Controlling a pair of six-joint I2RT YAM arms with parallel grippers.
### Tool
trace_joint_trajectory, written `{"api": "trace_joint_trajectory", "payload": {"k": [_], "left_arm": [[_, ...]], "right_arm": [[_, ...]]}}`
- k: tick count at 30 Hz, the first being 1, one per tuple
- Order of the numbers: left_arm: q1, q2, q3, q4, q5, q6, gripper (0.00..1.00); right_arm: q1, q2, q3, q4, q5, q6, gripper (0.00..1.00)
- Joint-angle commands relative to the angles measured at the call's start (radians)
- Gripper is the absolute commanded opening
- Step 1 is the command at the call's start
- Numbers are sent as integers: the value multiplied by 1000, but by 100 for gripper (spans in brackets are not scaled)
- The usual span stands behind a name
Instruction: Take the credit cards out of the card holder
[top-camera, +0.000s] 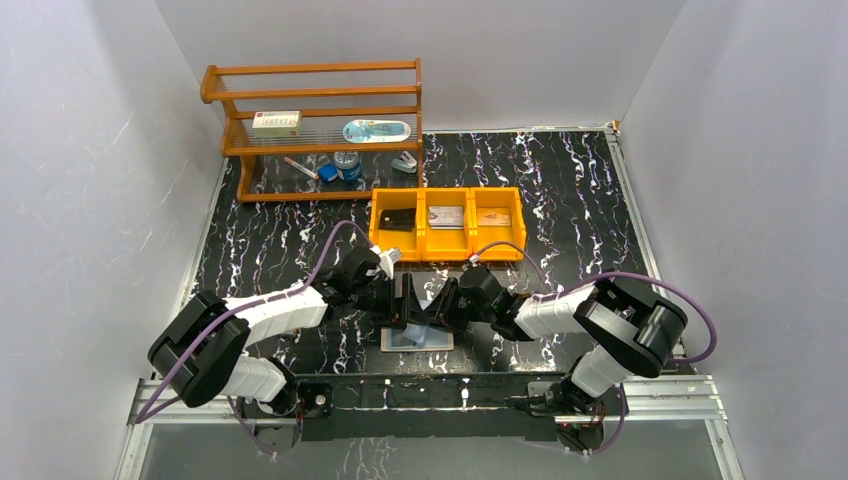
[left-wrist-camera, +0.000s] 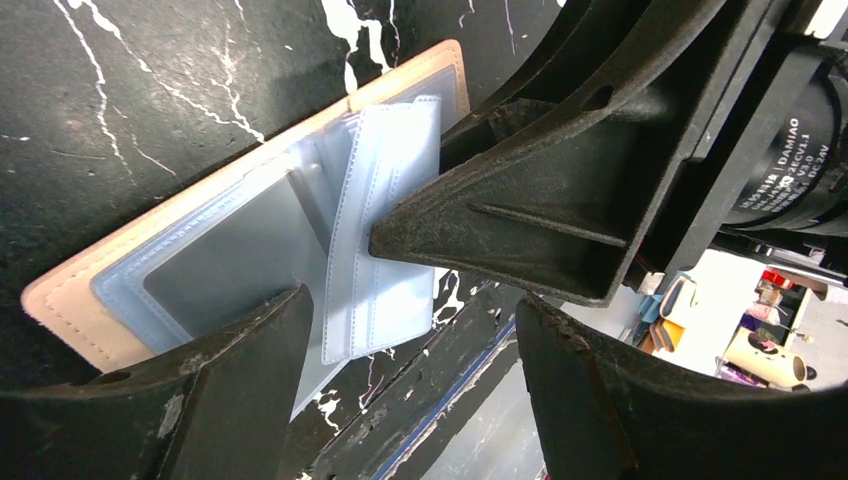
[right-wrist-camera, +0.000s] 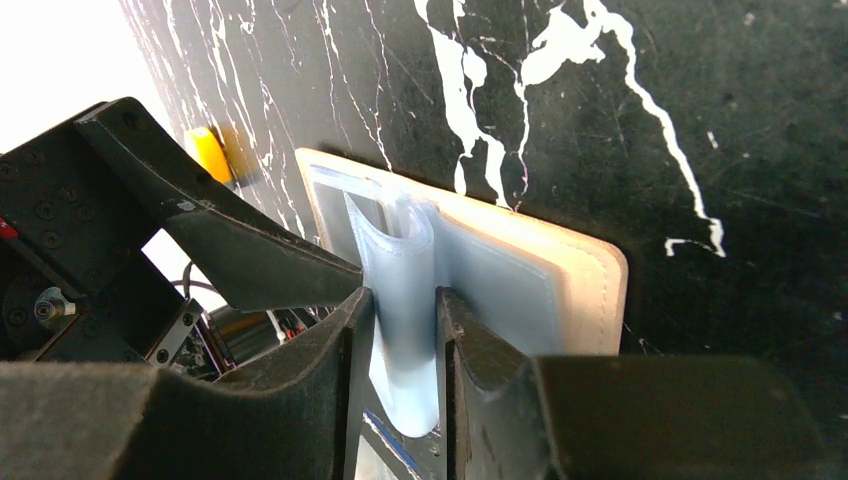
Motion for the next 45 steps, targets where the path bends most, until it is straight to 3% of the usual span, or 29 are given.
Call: {"api": "trace_joint_trajectory", "payload": {"k": [1, 9, 13, 25, 32, 38, 45], "left_arm": [[-20, -23, -18, 8, 32, -31, 73], [-21, -63, -51, 175, 137, -103, 71], [-21, -35, -49, 195, 153, -103, 70], [-26, 43, -7, 255, 183, -103, 70], [-60, 143, 36, 309, 214, -105, 71], [-104, 142, 115, 144, 95, -21, 71], [-107, -39, 135, -16, -87, 36, 77]], "right_arm": [[-9, 7, -42, 70, 7, 14, 38], [-14, -4, -45, 94, -11, 17, 42], [-13, -56, -49, 60, -3, 13, 55], [-14, -425, -61, -404, 306, -6, 70], [-15, -611, -66, -534, 446, 10, 72], [-15, -638, -78, -532, 448, 15, 73], [-15, -614, -56, -490, 384, -39, 73]]}}
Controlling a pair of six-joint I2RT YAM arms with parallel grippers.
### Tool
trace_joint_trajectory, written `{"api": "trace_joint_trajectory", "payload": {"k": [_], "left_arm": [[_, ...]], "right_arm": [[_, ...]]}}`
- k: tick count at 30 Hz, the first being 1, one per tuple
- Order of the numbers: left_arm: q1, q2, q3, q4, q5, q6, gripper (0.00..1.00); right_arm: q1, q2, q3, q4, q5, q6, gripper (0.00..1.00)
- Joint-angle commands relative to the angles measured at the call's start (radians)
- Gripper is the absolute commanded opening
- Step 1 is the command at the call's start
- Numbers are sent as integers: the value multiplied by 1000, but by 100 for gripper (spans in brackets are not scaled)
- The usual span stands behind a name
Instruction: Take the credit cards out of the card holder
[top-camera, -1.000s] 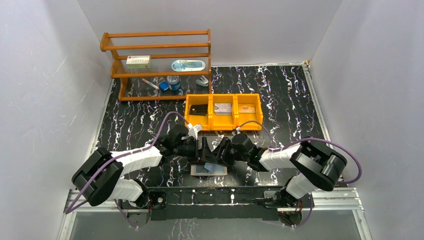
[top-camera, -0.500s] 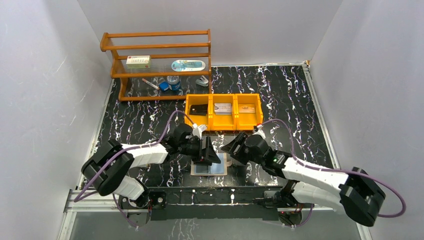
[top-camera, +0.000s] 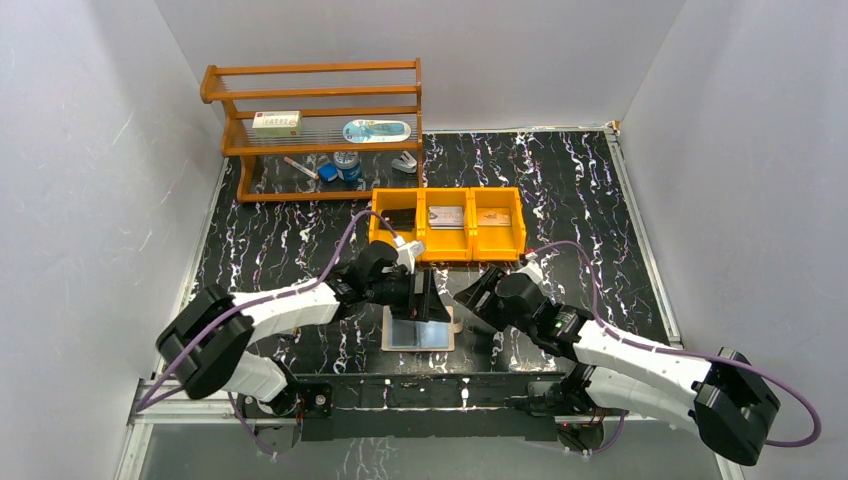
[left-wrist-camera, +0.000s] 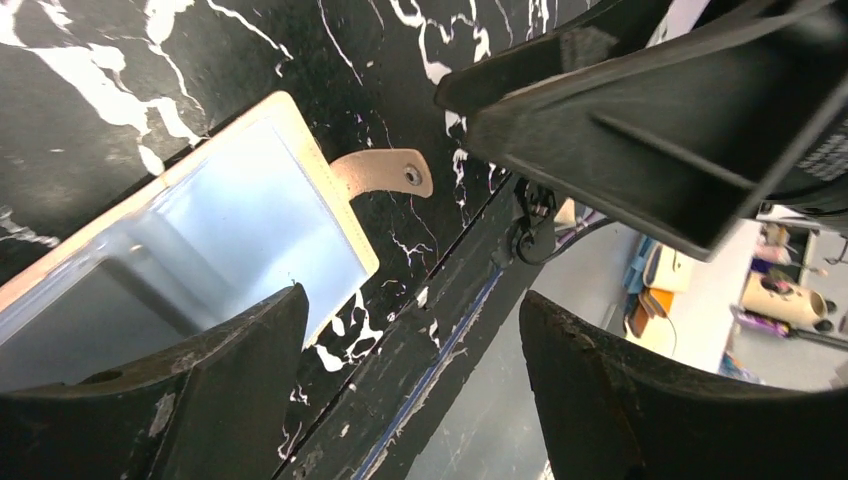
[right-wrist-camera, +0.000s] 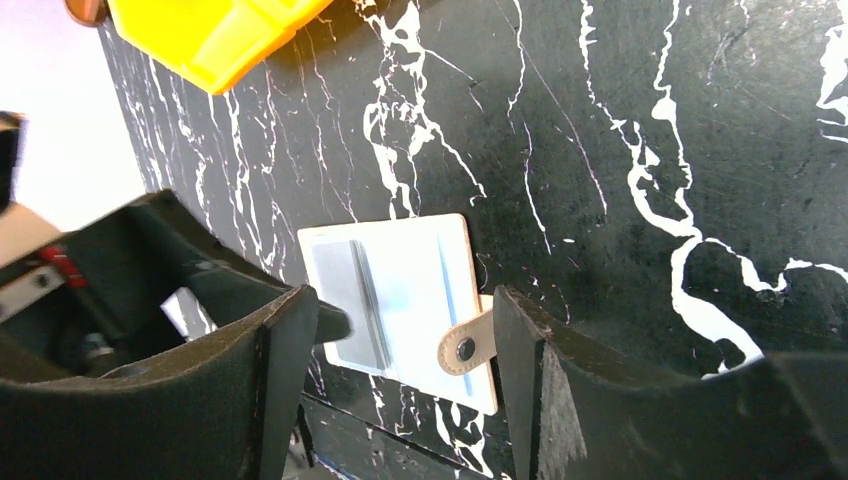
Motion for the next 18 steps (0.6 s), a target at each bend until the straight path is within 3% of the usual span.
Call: {"api": "trace_joint_trajectory", "payload": {"k": [1, 10, 18], "left_arm": [[-2, -147, 32, -170, -163, 69, 77], [1, -372, -26, -440, -543, 4, 79], [4, -440, -77, -499, -582, -43, 71]], "right_arm": [[-2, 7, 21, 58, -29, -53, 73], [-2, 71, 53, 171, -165, -163, 66], [-1, 286, 148, 255, -356, -233, 55]]}}
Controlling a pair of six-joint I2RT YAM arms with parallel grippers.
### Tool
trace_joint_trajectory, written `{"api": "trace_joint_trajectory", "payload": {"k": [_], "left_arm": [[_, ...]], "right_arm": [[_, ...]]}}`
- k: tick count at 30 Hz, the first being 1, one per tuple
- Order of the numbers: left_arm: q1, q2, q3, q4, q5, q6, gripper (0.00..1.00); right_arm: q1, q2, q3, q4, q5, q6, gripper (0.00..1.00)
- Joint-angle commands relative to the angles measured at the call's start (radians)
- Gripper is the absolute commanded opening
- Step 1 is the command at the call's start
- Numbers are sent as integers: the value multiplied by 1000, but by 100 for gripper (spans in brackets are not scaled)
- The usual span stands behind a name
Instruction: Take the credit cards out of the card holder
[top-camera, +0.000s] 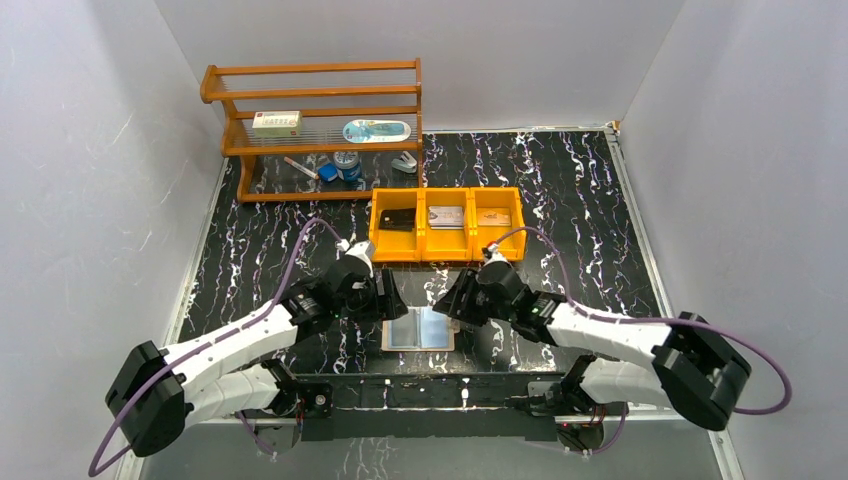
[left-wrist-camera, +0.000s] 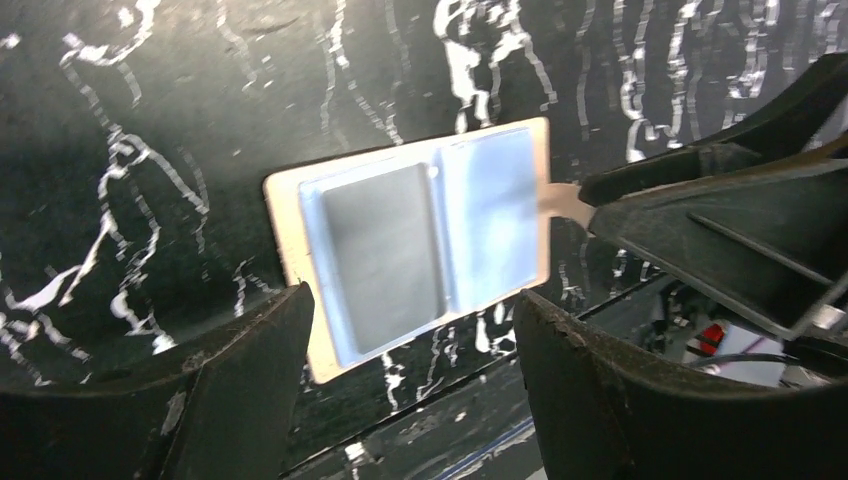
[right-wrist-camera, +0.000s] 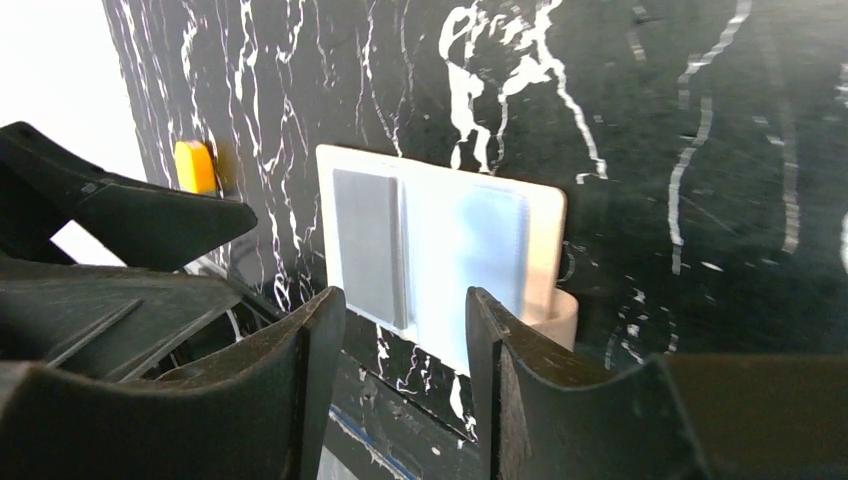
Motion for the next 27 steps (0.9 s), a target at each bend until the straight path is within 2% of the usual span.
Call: {"api": "trace_joint_trajectory", "payload": {"k": [1, 3, 6, 12, 15, 20, 27], "left_arm": [[2, -37, -16, -87, -72, -37, 70], [2, -63, -12, -136, -122, -62, 69], [2, -124, -11, -212, -240, -108, 69], [4, -209, 10, -419, -502, -242, 79], [6, -225, 18, -516, -607, -309, 88], [13, -253, 0, -569, -654, -354, 93], [14, -263, -19, -567, -628, -368, 96]], "right_arm": [[-1, 102, 99, 106, -143, -65, 55], [5, 152, 148, 61, -151, -90, 55], [52, 216, 262, -92, -59, -149, 58], [174, 352, 466, -349, 171, -203, 67], [220, 432, 554, -429, 243, -212, 71], [270, 544, 655, -504, 306, -198, 75], [309, 664, 762, -572, 336, -210, 78]]}}
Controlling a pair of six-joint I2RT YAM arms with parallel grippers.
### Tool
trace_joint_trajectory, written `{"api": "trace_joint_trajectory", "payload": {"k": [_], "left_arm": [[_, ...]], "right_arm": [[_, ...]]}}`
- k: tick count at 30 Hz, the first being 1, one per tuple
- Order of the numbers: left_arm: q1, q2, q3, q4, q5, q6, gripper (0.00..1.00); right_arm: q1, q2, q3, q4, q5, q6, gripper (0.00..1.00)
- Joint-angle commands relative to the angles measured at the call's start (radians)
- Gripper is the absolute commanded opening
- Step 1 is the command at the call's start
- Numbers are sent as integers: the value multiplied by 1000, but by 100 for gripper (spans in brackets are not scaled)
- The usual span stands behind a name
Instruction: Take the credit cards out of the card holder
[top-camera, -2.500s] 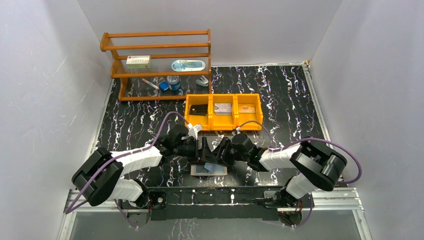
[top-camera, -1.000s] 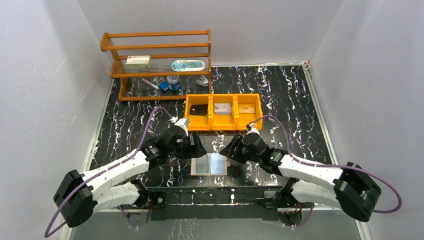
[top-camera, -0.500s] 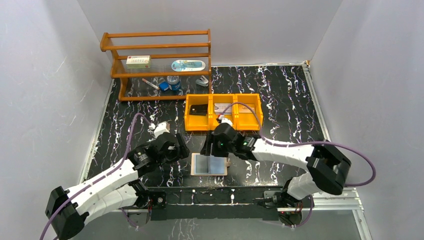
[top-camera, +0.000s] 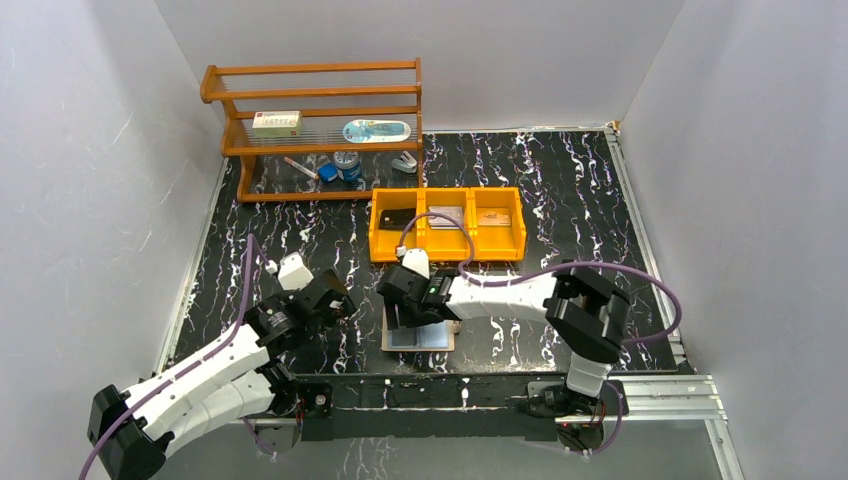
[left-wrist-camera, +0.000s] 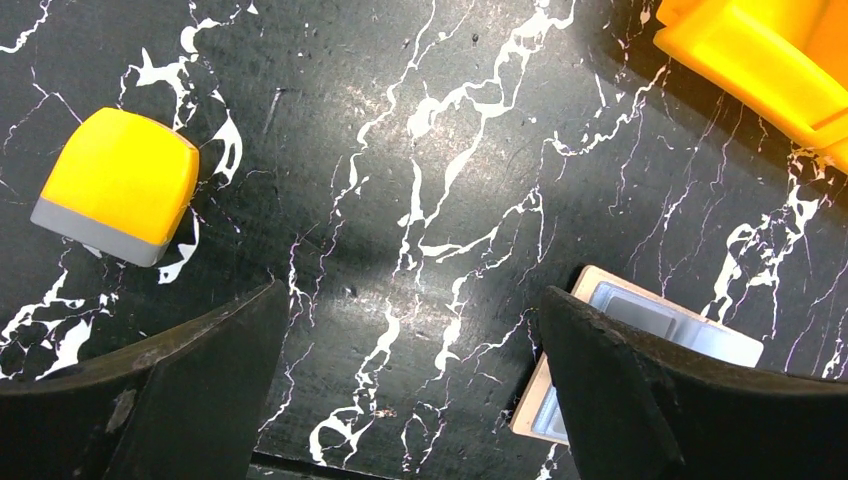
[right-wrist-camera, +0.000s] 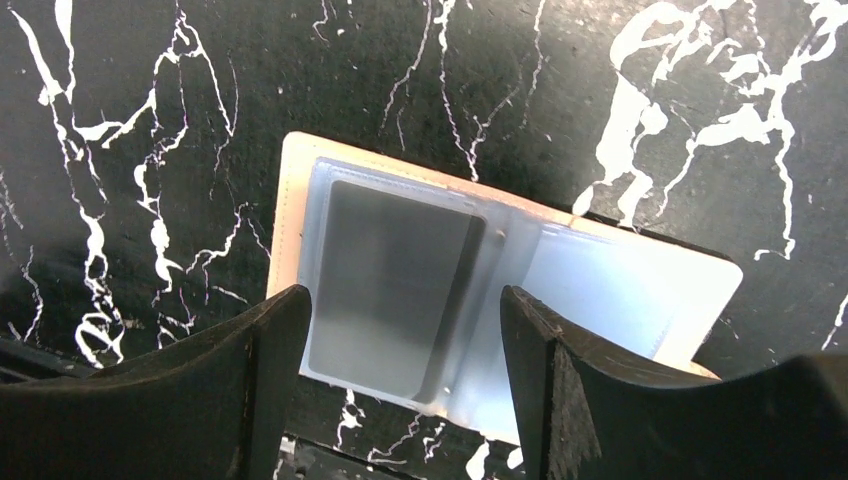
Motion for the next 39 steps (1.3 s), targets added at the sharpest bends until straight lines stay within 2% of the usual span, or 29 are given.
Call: {"api": "trace_joint_trajectory", "payload": {"k": [1, 9, 20, 24, 32, 39], "left_arm": [[5, -13, -2, -35, -46, -30, 96], [5, -33, 2, -41, -45, -18, 97], [5, -40, 4, -15, -21, 20, 97], [4, -21, -4, 81, 53, 105, 97], [5, 78, 1, 238, 238, 221, 97], [4, 136, -5, 389, 423, 293, 95]], "right_arm": [[24, 56, 100, -85, 77, -11, 79], [55, 129, 178, -163, 125, 3, 80], [56, 141, 158, -165, 121, 32, 63], [46, 75, 70, -39, 68, 30, 56], [-58, -97, -213, 340, -175, 56, 55], [-165, -161, -439, 633, -356, 144, 55]]}}
